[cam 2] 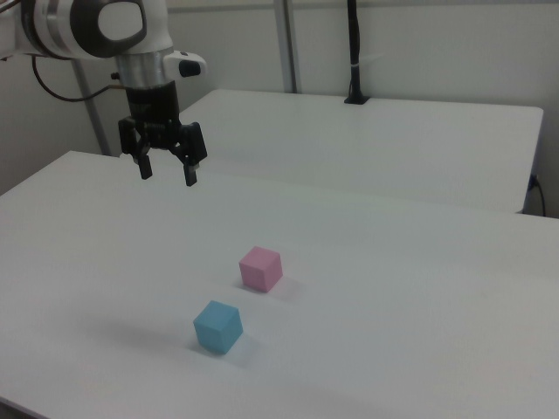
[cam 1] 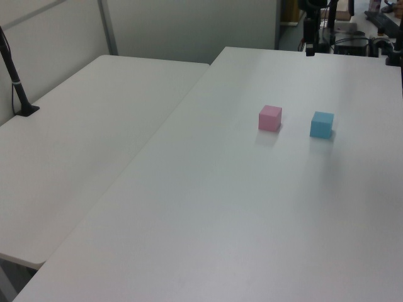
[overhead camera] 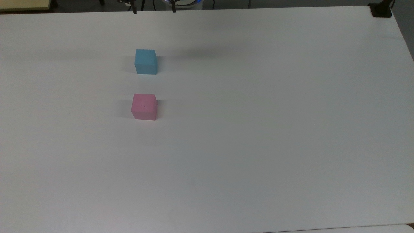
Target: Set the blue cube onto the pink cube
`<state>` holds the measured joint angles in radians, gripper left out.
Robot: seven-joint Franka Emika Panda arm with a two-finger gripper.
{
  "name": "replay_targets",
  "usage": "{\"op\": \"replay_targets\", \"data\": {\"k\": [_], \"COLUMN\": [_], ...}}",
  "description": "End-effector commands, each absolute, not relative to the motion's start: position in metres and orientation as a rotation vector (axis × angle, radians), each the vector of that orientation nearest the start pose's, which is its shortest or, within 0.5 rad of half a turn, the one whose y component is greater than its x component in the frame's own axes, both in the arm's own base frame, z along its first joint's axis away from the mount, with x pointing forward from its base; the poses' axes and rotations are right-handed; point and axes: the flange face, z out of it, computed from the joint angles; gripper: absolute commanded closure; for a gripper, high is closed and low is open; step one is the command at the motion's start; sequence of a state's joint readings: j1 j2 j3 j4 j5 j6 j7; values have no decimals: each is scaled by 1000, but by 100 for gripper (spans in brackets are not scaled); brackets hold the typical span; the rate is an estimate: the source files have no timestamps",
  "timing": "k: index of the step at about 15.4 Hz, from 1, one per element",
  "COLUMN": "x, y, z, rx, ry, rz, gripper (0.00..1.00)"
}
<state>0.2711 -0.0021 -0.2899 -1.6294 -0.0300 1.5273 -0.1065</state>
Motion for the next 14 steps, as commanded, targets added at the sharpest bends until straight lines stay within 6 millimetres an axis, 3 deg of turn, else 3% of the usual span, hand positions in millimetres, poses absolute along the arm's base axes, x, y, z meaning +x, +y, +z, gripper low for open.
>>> {"op": "replay_targets", "data": {"k": [1,14], "x": [536,541], "y": [-25,-29], "z": [597,593], "rx": [-3186,-3185], "ry": [-95,-104], "rz": [155,123], "gripper": [0,0]}}
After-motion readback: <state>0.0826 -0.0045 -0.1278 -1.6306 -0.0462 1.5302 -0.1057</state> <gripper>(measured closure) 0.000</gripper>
